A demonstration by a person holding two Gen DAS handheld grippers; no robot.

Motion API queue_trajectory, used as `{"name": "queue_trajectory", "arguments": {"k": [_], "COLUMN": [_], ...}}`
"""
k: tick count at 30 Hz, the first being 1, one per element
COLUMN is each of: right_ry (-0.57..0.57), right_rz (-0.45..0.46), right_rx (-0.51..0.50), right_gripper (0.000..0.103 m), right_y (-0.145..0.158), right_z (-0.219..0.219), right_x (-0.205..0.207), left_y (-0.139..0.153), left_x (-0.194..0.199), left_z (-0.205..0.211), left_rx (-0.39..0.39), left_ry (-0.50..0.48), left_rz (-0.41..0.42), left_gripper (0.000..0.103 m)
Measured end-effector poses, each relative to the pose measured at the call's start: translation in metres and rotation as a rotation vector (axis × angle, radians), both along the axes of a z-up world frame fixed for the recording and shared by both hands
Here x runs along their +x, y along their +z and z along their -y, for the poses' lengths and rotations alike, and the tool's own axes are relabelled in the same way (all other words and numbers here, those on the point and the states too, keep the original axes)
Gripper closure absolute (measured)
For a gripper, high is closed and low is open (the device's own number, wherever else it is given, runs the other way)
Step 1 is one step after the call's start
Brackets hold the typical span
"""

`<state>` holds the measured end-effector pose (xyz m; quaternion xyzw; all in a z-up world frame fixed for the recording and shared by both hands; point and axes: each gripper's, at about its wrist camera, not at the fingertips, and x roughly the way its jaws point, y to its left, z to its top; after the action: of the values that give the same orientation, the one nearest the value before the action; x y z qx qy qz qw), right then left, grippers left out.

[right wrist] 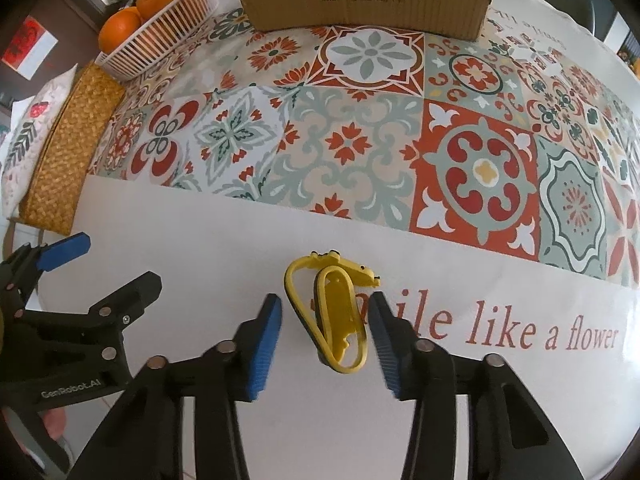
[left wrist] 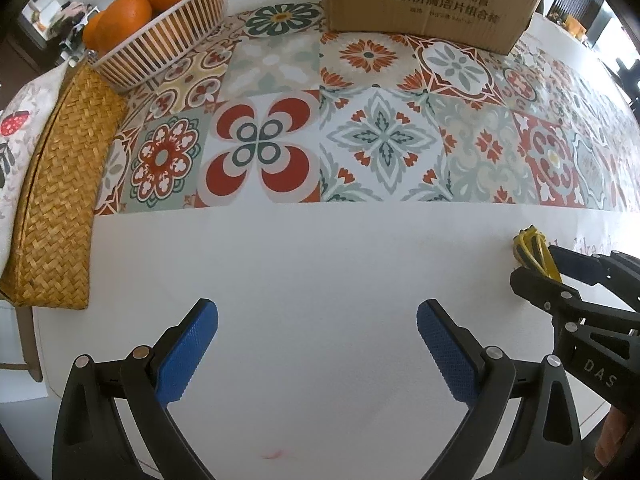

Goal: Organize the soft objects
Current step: 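Close the right tool on the yellow plastic clip, then carry the yellow clip over the box with the right tool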

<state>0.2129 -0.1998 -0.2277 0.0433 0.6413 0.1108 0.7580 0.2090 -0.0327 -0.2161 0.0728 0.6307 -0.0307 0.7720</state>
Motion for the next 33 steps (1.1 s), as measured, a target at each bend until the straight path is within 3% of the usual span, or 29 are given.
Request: {"name": "queue_trajectory", "arguments": {"k": [7, 33], "right_ry": [-0.006, -0.079], "right_rz": [0.015, 0.194], "right_rx": [0.015, 0.037], "right_gripper": [0.074, 0.078], "right_y": [-0.002, 0.059], "right_z": [0.002, 0.022], "right_x": [0.0, 0.012], "left_y": [-0.002, 0.049], "left_x": [0.003, 0.025], "left_z": [0.002, 0.021], "left_rx": [-0.001, -0.042], "left_ry": [-0.016, -0.061], "left_rz": [-0.001, 0.139], "left_gripper": [0.001, 0.001]}}
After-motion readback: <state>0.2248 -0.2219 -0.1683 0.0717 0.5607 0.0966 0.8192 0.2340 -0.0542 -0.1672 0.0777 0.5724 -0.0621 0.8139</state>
